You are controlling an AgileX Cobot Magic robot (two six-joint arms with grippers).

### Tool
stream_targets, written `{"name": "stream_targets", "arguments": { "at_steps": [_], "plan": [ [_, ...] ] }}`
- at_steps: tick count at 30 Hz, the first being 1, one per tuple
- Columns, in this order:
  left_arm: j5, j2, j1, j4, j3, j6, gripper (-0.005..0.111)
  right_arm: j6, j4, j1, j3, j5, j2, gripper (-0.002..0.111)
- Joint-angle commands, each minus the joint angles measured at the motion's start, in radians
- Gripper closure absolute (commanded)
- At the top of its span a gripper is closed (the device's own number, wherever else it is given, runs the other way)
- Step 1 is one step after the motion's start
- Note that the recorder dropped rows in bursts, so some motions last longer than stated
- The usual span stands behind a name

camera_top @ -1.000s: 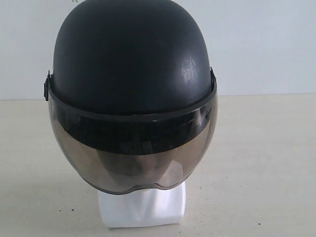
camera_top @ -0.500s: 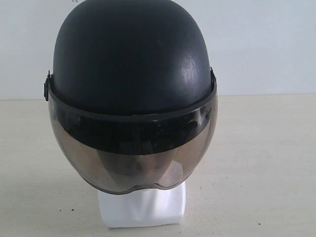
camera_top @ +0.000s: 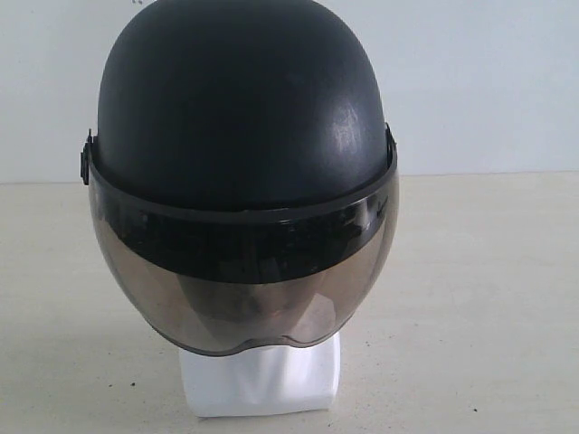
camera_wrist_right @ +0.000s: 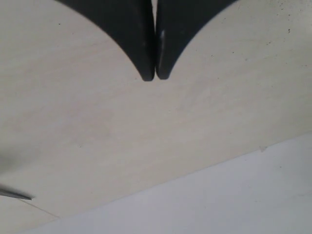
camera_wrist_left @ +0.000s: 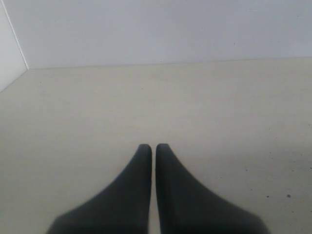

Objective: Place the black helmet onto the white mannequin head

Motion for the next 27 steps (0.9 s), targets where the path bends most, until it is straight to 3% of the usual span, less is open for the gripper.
{"name": "stream_targets", "arguments": {
  "at_steps": [1,5,27],
  "plan": [
    [-0.004,-0.003,0.003,0.002,0.004,-0.012,0.102,-0.08,-0.003,0.0,-0.001,-0.001,-0.004,0.108],
    [-0.004,-0.003,0.003,0.002,0.004,-0.012,0.102,-0.176,-0.003,0.0,-0.001,-0.001,-0.004,0.108],
    [-0.004,-0.003,0.003,0.002,0.004,-0.012,0.102,-0.176,-0.003,0.0,-0.001,-0.001,-0.004,0.108]
  ]
}}
